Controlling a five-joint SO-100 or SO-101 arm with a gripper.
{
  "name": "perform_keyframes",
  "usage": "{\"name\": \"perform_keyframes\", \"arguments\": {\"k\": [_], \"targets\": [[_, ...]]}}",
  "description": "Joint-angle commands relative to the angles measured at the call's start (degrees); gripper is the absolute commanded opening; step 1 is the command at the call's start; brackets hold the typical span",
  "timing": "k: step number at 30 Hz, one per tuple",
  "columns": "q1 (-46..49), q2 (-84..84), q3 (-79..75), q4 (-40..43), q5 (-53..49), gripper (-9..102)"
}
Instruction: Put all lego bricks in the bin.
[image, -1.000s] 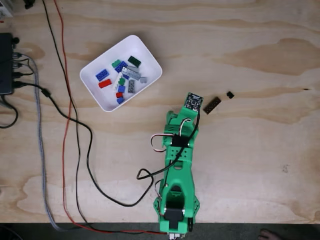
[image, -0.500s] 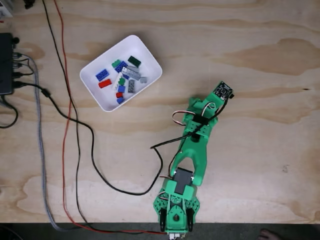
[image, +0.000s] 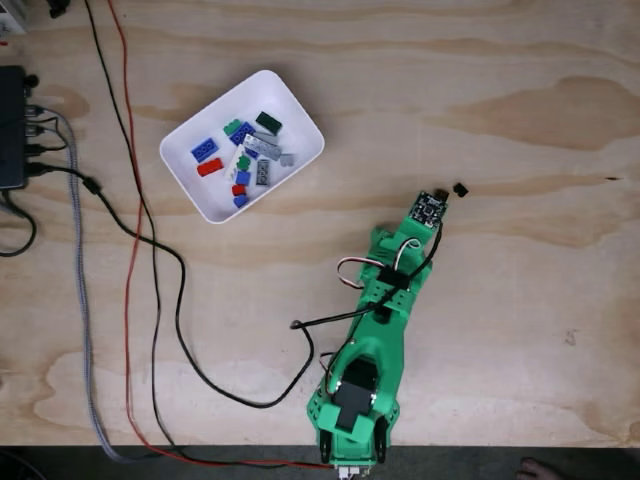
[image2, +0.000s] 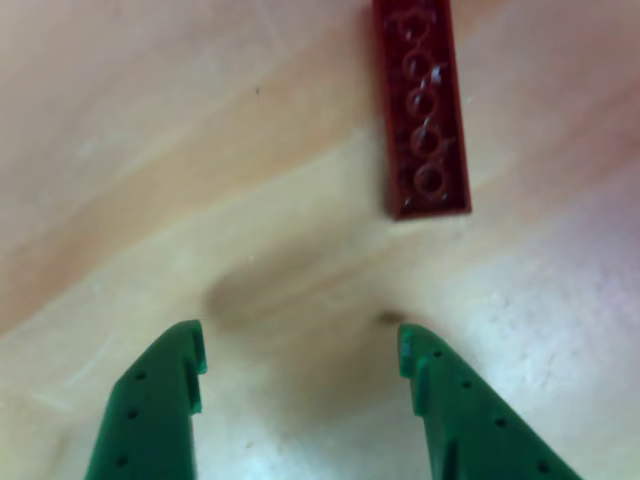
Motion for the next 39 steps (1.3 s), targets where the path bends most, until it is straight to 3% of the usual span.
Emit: {"name": "perform_keyframes", "arguments": {"k": [1, 10, 13, 15, 16, 20, 23, 26, 29, 31, 35, 39], "targets": [[3.87, -5.98, -2.99, -13.54, -5.36, 22], [3.6, -20.65, -5.54, -34.45, -10.63, 21], [2.72, -21.62, -7.03, -34.54, -10.55, 18], [2.2, -20.57, -6.94, -33.13, -11.16, 7], [1.85, -19.25, -6.77, -31.73, -10.46, 0], [-1.49, -3.78, -2.72, -23.82, -4.31, 0], [-10.02, 20.65, -3.78, -5.01, 7.82, 0], [-23.03, 35.24, -15.91, 16.87, 17.84, 0], [-38.14, 32.43, -31.82, 34.54, 22.24, 0], [-44.74, 22.94, -40.78, 41.57, 24.43, 0], [-49.57, -0.18, -55.11, 45.09, 28.04, 1], [-50.36, -11.69, -58.01, 38.5, 31.11, 5]]}}
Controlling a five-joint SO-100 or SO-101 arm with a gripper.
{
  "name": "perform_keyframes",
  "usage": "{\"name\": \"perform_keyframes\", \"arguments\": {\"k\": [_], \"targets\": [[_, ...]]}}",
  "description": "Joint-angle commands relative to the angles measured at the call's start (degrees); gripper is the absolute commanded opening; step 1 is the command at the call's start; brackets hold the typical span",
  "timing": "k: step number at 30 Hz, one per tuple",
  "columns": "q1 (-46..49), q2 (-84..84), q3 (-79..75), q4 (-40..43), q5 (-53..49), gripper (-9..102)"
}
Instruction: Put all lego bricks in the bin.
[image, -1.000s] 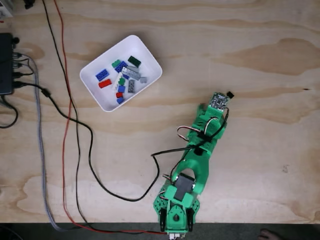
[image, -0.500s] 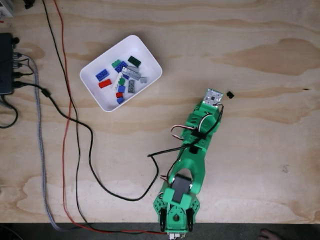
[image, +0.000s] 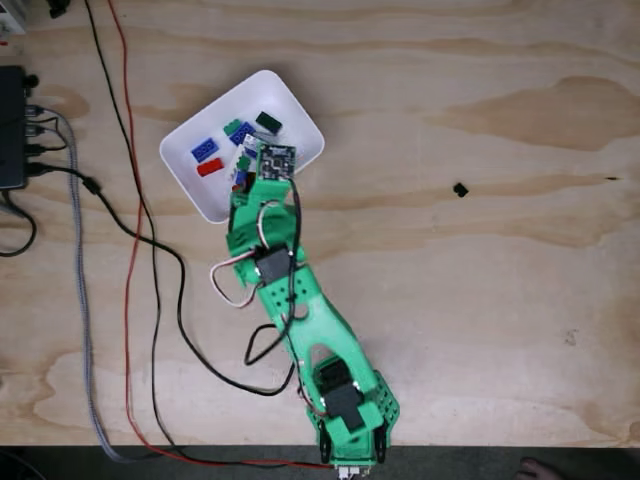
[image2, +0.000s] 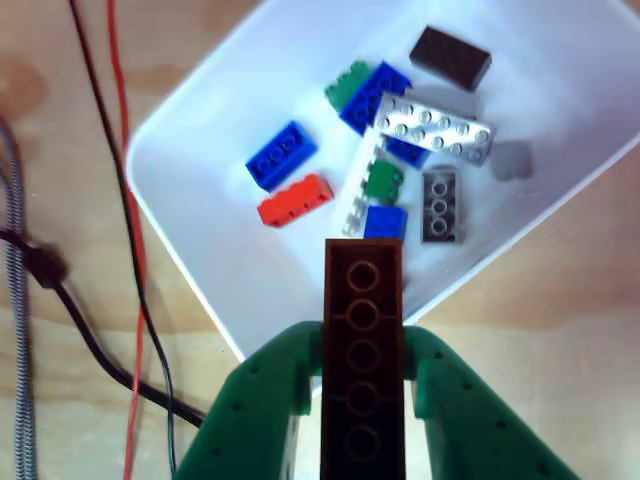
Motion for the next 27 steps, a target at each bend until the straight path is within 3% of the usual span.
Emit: {"name": "perform_keyframes", "arguments": {"k": [1, 6, 12, 15, 18, 20, 23, 24, 27], "targets": [[-1.67, -10.55, -7.12, -5.27, 3.6, 8], [-1.76, -7.38, -7.91, -8.88, 9.23, 20], [4.04, 13.27, -2.9, -4.31, 11.16, 23], [14.15, 28.83, 8.17, -1.05, 6.33, 20], [29.53, 39.55, 26.63, -3.52, -3.87, 22], [38.23, 38.06, 40.08, -13.1, -12.74, 22], [44.47, 22.5, 57.92, -47.02, -22.68, 22], [44.56, 16.17, 59.15, -52.73, -23.55, 22], [43.68, 1.58, 54.23, -59.59, -22.5, 21]]}}
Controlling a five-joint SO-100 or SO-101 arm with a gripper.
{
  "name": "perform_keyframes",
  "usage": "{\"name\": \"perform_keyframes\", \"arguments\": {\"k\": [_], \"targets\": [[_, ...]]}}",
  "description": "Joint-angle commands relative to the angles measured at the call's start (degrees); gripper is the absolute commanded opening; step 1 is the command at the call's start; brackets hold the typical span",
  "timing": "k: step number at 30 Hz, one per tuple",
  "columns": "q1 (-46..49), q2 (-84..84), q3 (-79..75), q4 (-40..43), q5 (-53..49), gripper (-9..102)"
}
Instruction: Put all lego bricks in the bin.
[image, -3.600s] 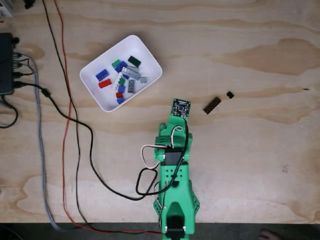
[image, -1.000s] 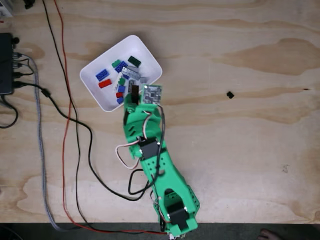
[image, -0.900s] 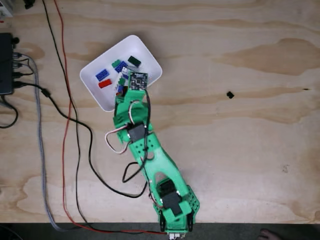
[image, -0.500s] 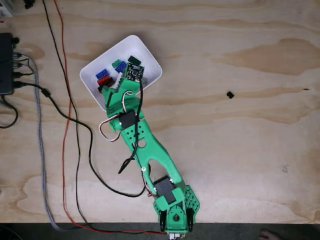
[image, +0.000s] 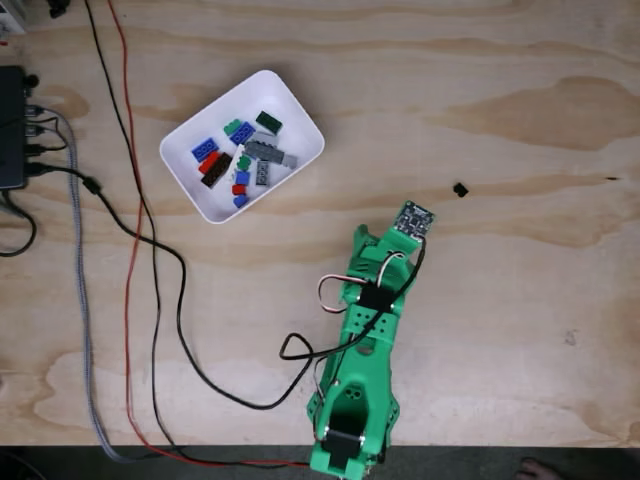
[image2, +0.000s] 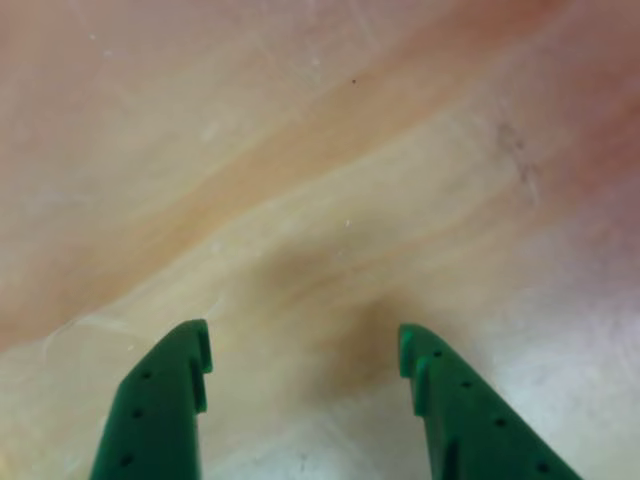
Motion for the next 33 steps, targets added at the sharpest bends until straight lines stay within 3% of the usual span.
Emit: {"name": "perform_keyframes", "arguments": {"k": [1, 7, 13, 23, 33], "targets": [[2.2, -17.67, -3.96, -23.82, -2.2, 20], [6.94, -29.36, -11.95, -35.24, -5.36, 20], [11.69, -39.55, -18.11, -40.17, -7.21, 20], [16.7, -44.65, -21.8, -40.87, -8.96, 19], [15.73, -46.23, -23.82, -40.69, -9.32, 15]]}}
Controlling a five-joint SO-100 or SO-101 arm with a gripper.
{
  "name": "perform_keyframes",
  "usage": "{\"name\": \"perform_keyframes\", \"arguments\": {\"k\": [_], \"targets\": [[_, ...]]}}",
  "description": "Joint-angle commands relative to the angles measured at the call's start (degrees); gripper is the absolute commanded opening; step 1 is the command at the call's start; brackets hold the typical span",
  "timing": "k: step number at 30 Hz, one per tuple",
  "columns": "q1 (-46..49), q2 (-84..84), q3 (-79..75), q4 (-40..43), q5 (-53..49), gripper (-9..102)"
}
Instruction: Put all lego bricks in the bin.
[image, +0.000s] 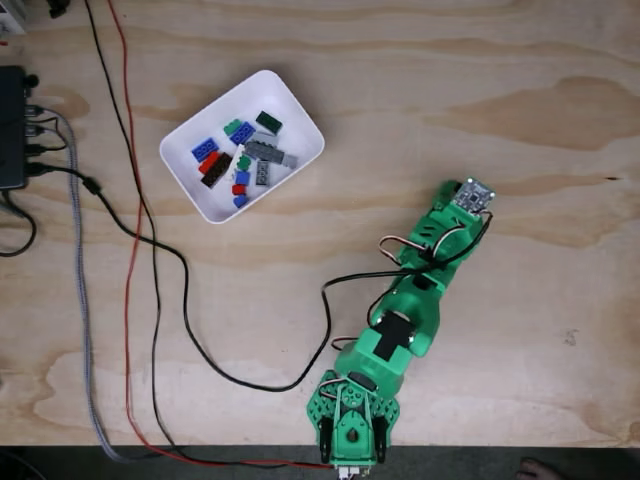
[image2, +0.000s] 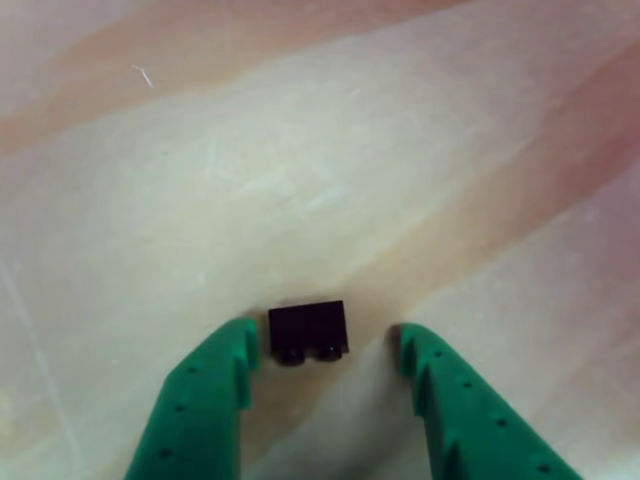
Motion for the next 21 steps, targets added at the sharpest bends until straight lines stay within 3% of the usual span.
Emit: {"name": "perform_keyframes", "arguments": {"k": [1, 6, 12, 17, 21], "targets": [[-0.79, 0.26, -2.9, 0.62, -0.09, 14], [-2.29, 0.7, -2.72, 1.58, -0.18, 0], [-5.8, 15.47, 0.35, 8.53, 7.12, 0], [-24.35, 55.55, 3.43, 42.28, 16.88, 0], [-43.95, 52.56, -14.59, 71.72, 25.31, 0]]}}
